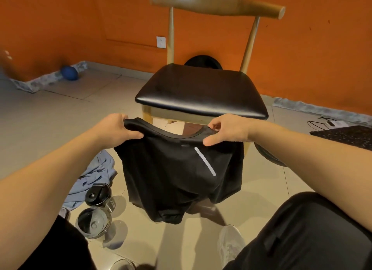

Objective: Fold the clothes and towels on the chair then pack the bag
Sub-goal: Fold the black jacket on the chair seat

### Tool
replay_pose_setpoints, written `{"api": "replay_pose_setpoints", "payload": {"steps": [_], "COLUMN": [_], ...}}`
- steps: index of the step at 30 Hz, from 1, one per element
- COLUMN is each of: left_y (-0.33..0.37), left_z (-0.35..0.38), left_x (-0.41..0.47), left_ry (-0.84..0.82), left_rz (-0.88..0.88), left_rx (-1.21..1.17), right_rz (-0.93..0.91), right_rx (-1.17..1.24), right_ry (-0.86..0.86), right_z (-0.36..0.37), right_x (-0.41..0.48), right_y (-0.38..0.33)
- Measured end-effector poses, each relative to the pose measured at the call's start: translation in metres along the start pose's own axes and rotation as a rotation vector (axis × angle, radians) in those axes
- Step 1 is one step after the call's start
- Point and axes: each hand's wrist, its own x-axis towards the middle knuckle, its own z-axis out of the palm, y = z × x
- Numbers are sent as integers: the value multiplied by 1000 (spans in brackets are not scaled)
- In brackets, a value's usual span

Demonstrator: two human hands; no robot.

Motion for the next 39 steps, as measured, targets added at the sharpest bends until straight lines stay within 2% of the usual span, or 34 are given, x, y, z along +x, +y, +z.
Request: {"api": "replay_pose_setpoints", "payload": {"steps": [2, 5, 8, 12, 16, 19, 24, 30, 35, 39], "left_y": [2, 5, 11, 25, 46, 65, 88, 111, 125, 128], "left_z": [-5, -15, -27, -45, -63, -77, -108, -136, -152, -155], "left_x": [0, -1, -7, -12, -15, -17, -20, -25, -28, -22], "left_ry": [24, -31, -118, -168, -49, 32, 48, 130, 209, 222], "left_rz": [-5, 10, 46, 61, 100, 129, 166, 185, 222, 212], "left_rx": [113, 180, 178, 168, 94, 72, 169, 196, 202, 103], "right_rz": [-44, -52, 5, 27, 5, 46, 78, -10, -175, -170], "right_rx": [-261, -386, -315, -91, 65, 155, 212, 401, 274, 156], "right_ry": [33, 195, 342, 477, 550, 683, 875, 917, 993, 1083], "right_z": [1, -2, -11, -21, -33, -50, -83, -119, -138, -154], "right_x": [2, 5, 4, -8, -18, -19, -32, -59, -80, -86], "right_y": [3, 11, 20, 24, 20, 21, 18, -3, -20, -23]}}
